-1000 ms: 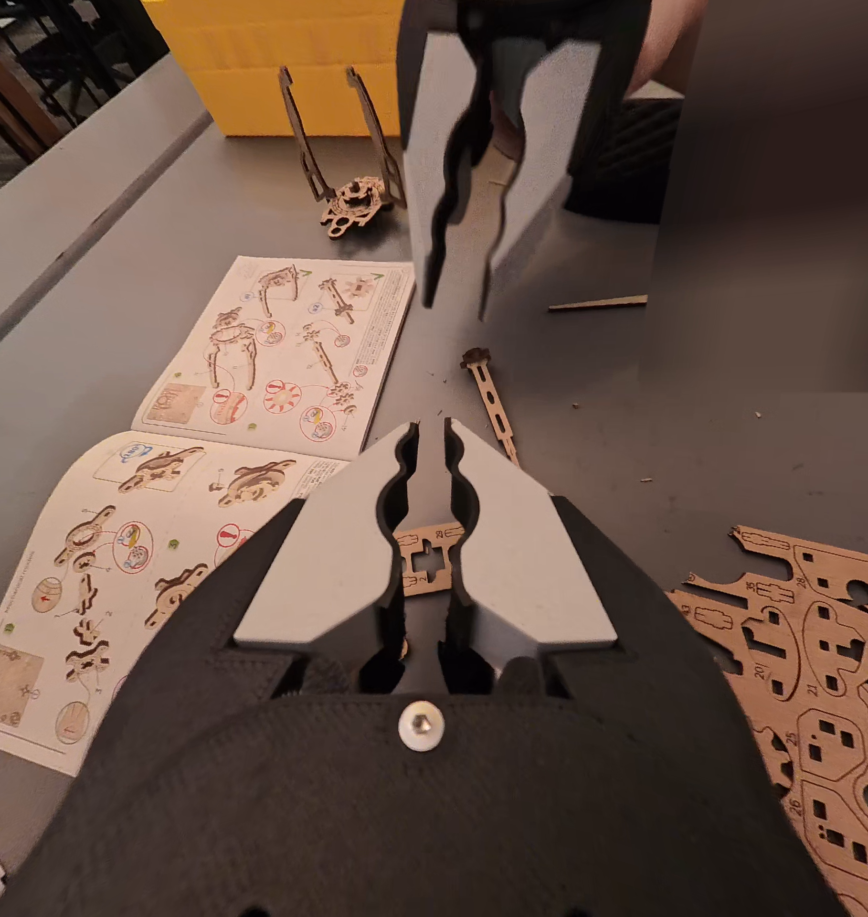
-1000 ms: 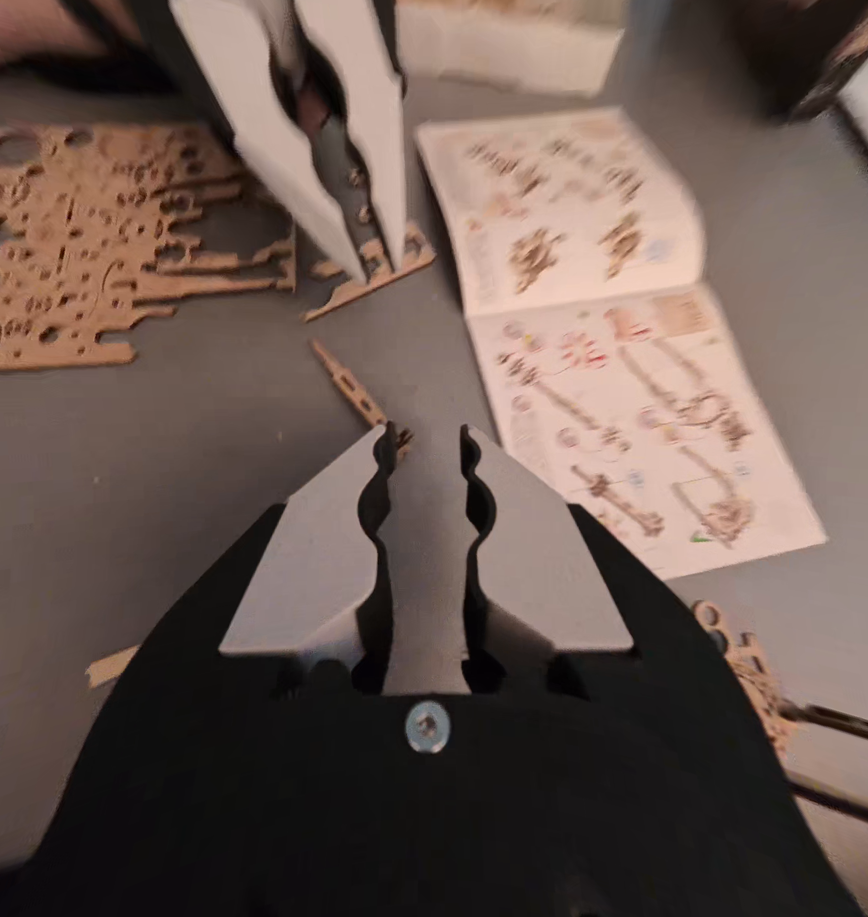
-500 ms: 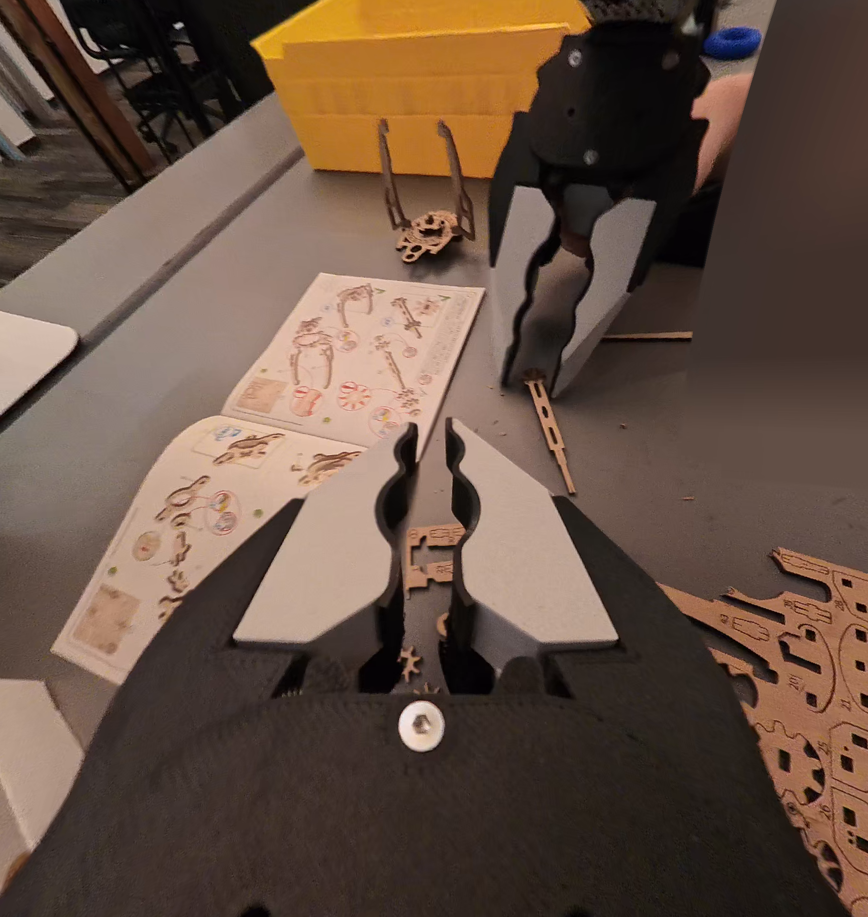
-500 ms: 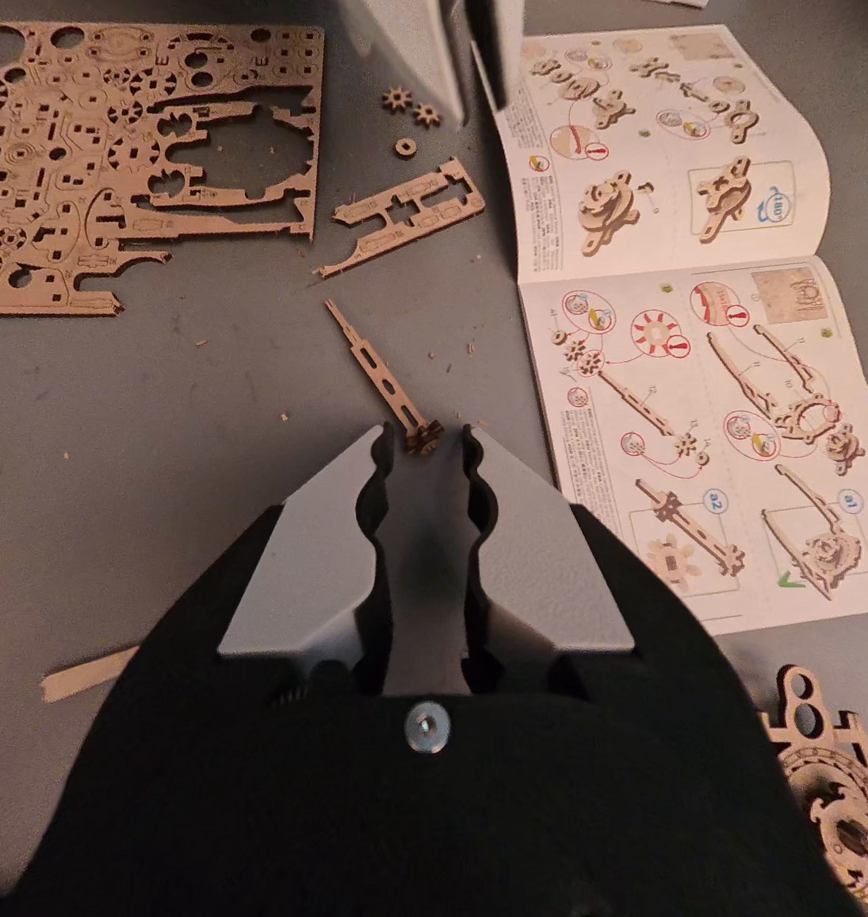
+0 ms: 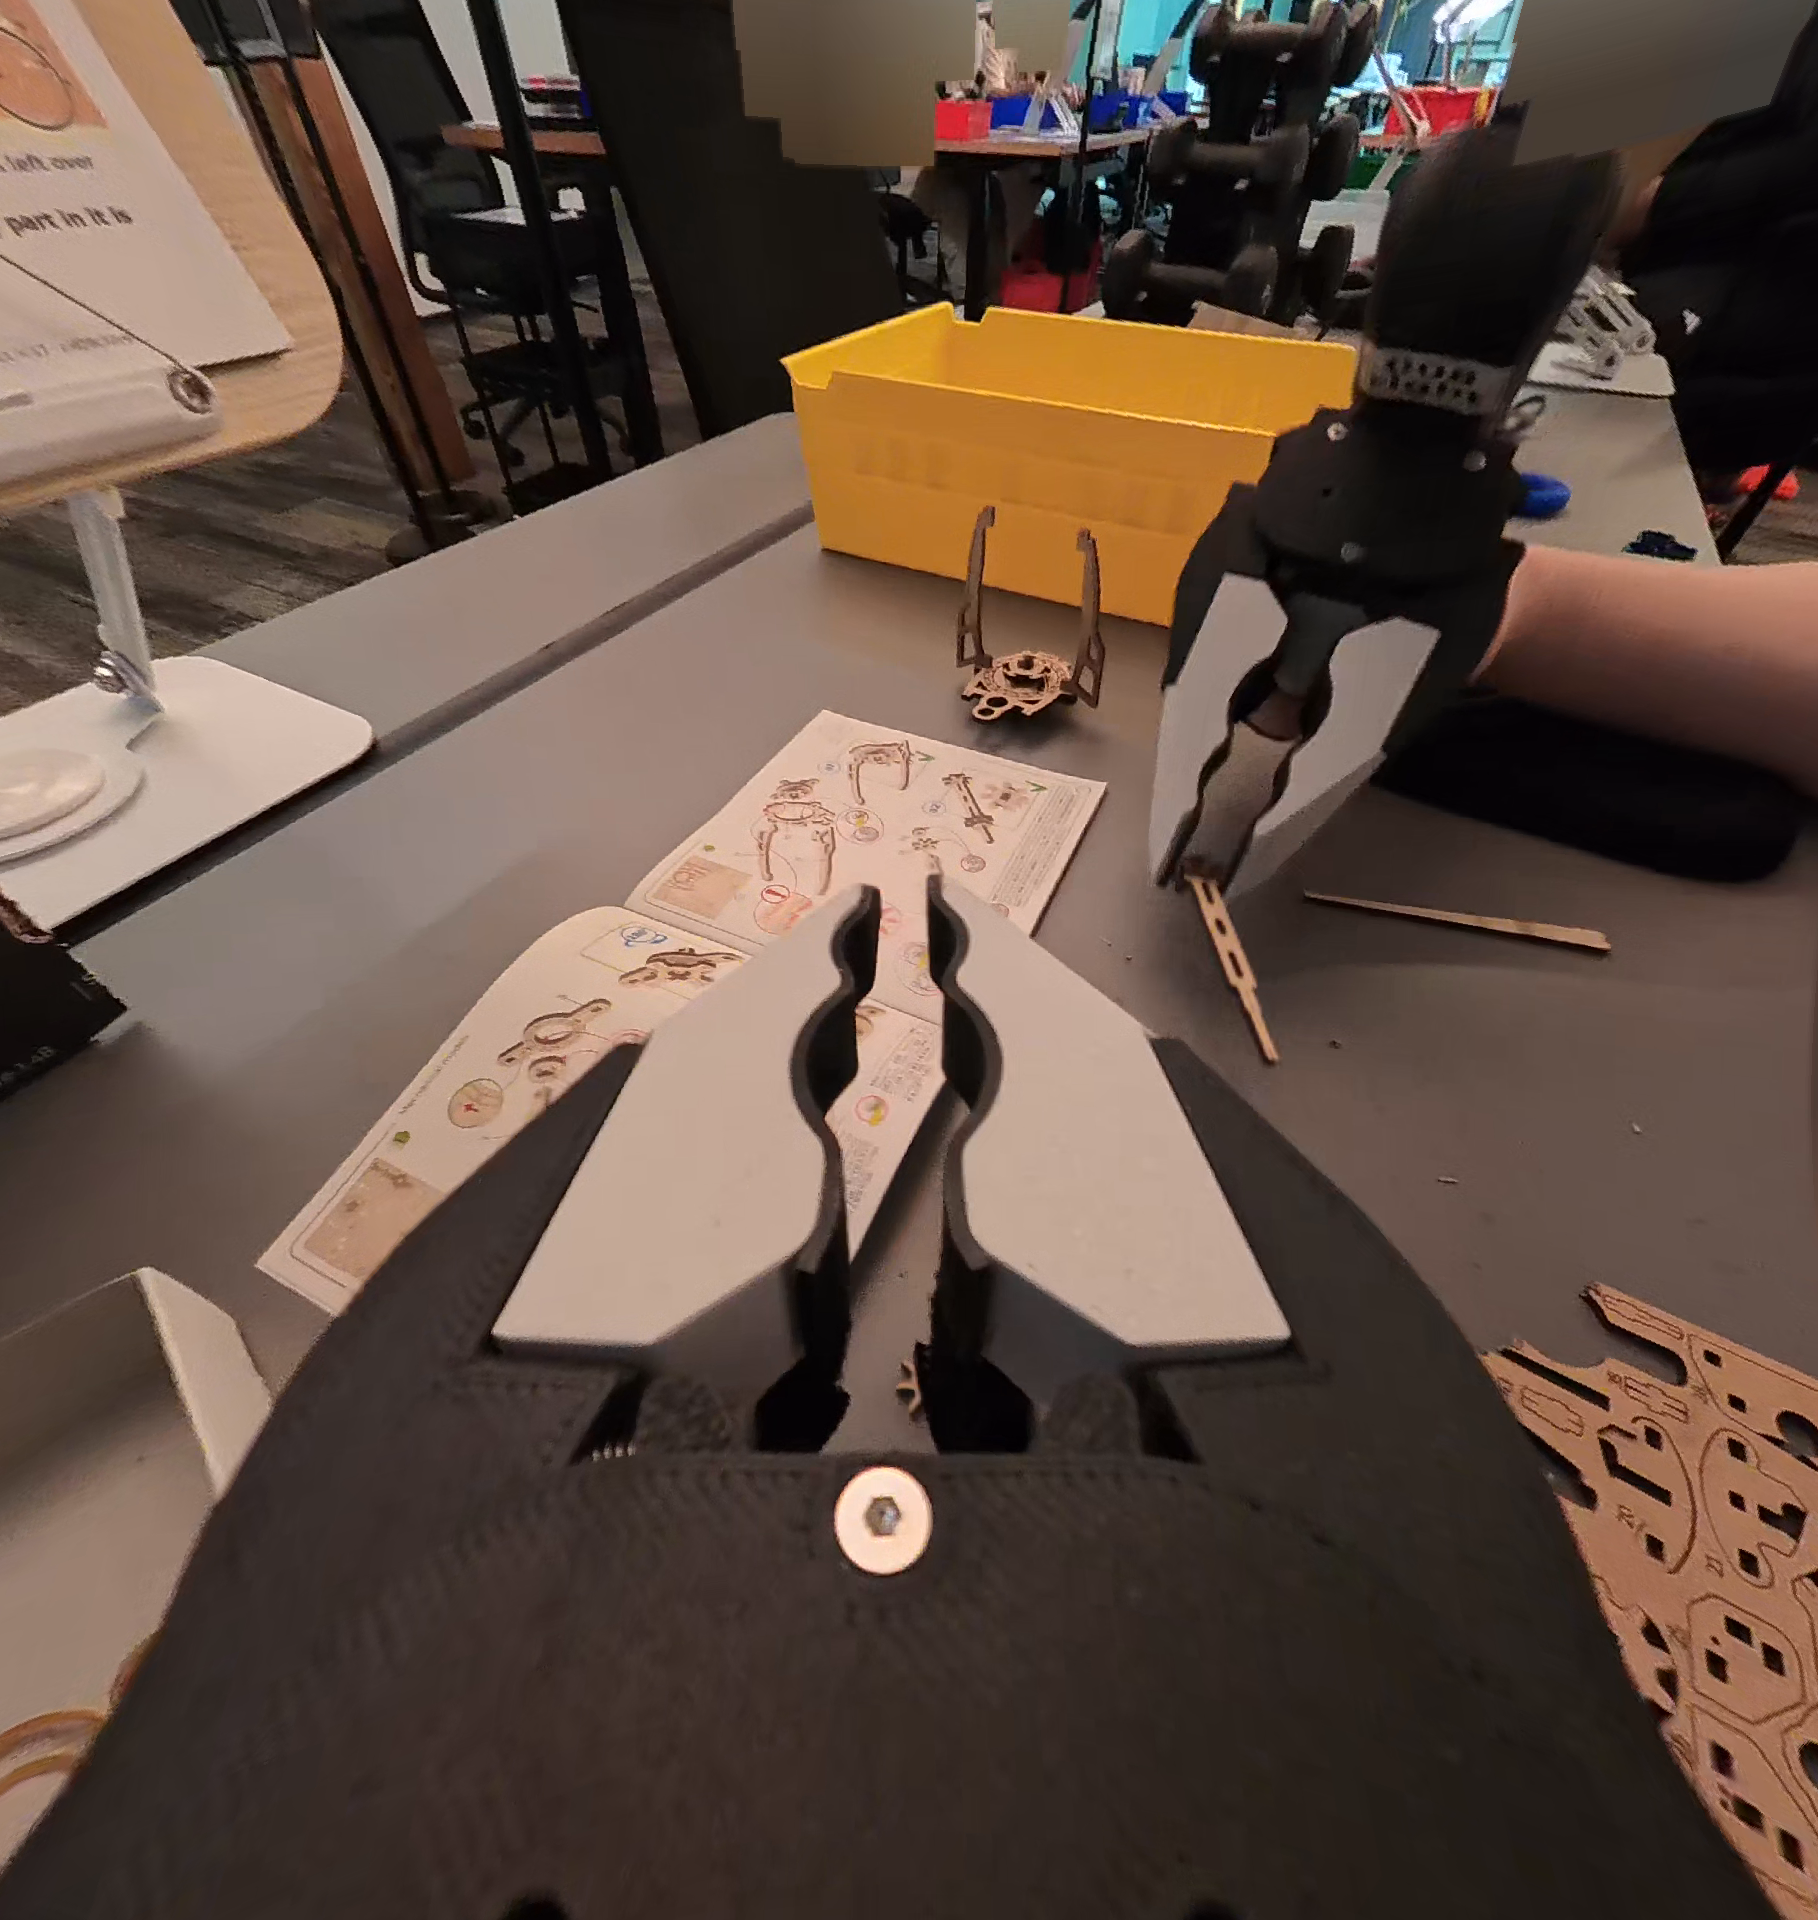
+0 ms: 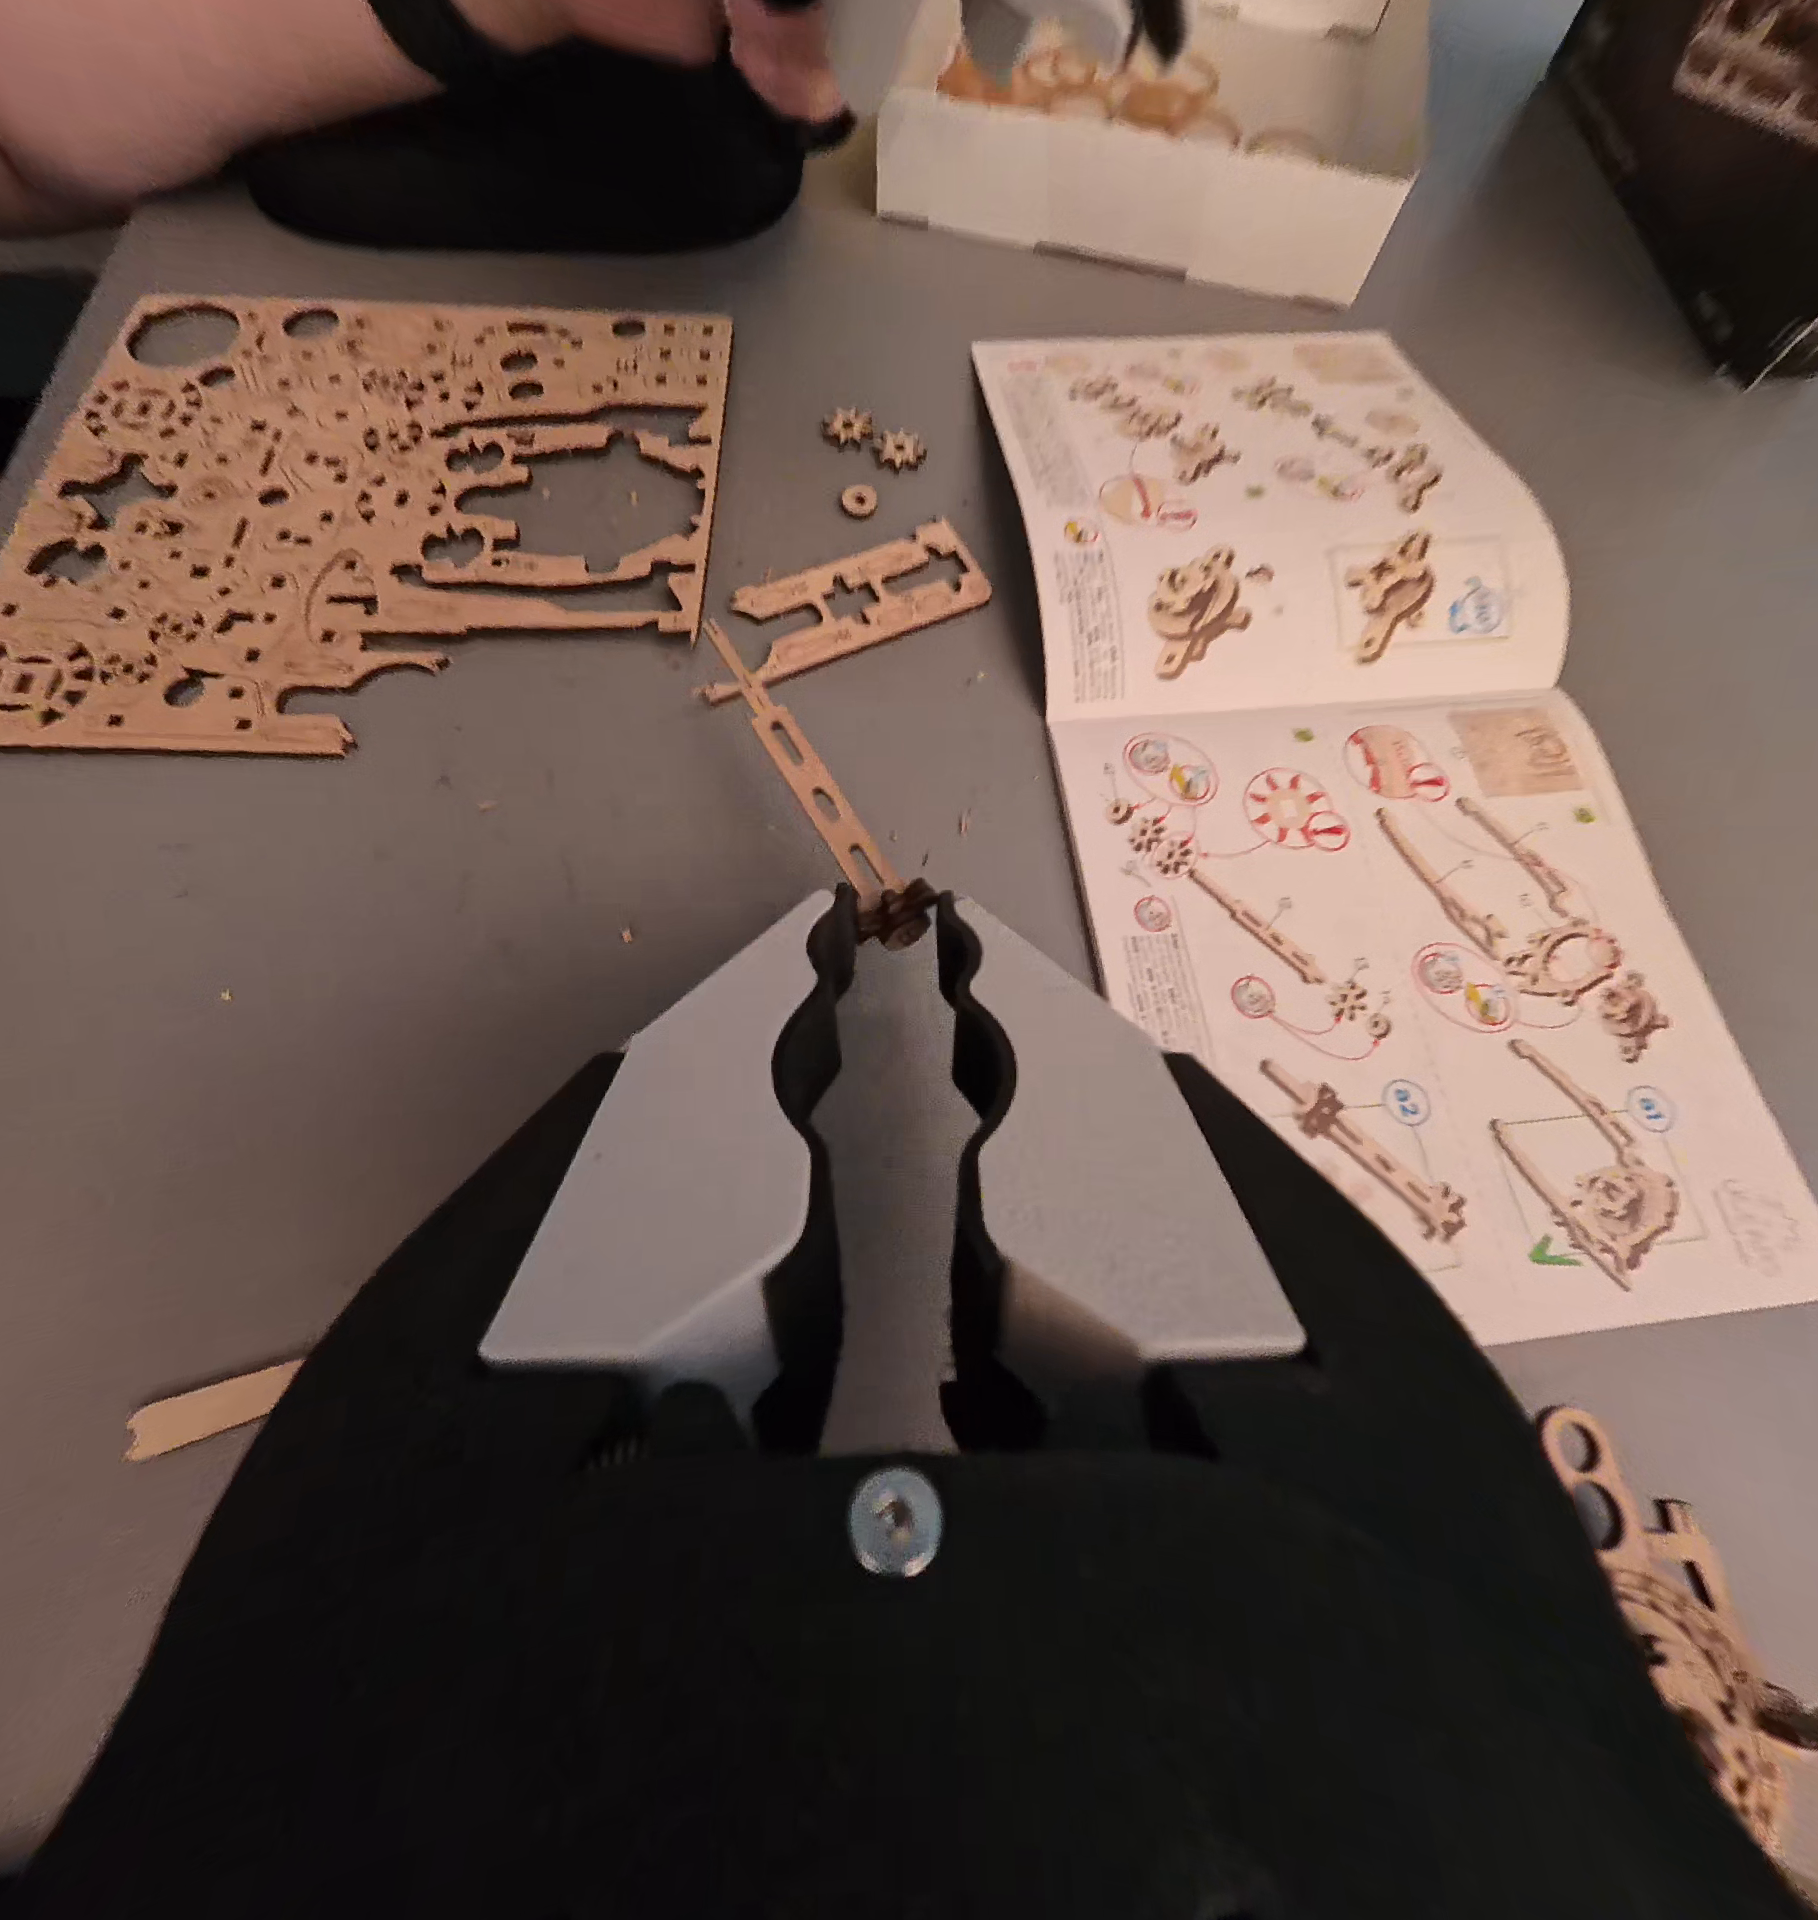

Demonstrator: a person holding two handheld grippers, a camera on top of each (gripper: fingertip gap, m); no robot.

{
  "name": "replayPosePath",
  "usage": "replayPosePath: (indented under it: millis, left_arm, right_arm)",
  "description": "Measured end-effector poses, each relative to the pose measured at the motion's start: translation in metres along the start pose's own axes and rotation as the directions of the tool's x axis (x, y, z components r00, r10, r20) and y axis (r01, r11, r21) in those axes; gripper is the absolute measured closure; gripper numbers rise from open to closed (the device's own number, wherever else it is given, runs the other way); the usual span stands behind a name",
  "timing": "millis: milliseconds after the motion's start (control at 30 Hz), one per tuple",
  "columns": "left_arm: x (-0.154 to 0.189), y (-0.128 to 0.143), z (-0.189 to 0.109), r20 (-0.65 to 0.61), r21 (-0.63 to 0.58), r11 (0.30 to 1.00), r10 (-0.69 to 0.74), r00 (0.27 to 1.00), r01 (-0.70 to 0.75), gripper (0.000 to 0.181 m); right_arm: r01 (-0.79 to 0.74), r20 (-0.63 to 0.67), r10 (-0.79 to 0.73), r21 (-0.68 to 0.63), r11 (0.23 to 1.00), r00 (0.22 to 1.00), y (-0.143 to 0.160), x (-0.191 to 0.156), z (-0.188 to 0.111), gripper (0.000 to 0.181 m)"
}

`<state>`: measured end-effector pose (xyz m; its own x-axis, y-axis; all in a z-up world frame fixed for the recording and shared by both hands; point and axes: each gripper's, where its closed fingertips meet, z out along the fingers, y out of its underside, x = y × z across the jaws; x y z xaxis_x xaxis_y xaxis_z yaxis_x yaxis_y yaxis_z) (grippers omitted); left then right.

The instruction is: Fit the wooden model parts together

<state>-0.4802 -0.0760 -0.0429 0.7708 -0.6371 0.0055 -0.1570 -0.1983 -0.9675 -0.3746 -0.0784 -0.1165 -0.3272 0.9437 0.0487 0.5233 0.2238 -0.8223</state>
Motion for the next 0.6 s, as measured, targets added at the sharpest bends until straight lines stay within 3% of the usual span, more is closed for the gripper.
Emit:
replayPosePath:
  millis: [200, 300, 433, 600]
  left_arm:
    - [0.031, 0.025, 0.017, -0.159, -0.127, 0.991, -0.071, 0.985, 0.051, 0.166]
    - [0.050, 0.039, 0.024, -0.234, -0.214, 0.972, -0.151, 0.960, 0.101, 0.153]
    - [0.078, 0.047, 0.031, -0.342, -0.313, 0.914, -0.362, 0.867, 0.258, 0.150]
    - [0.093, 0.035, 0.028, -0.420, -0.346, 0.833, -0.549, 0.723, 0.431, 0.150]
  right_arm:
    - [0.013, 0.007, -0.014, 0.096, 0.995, 1.000, -0.014, 0.000, -0.008, 0.169]
    - [0.024, 0.027, -0.027, 0.111, 0.994, 0.999, -0.015, -0.004, -0.008, 0.169]
    - [0.095, 0.030, -0.100, 0.136, 0.986, 0.995, -0.021, -0.012, -0.008, 0.169]
    - [0.184, 0.034, -0.191, 0.157, 0.970, 0.981, -0.025, -0.023, -0.007, 0.169]
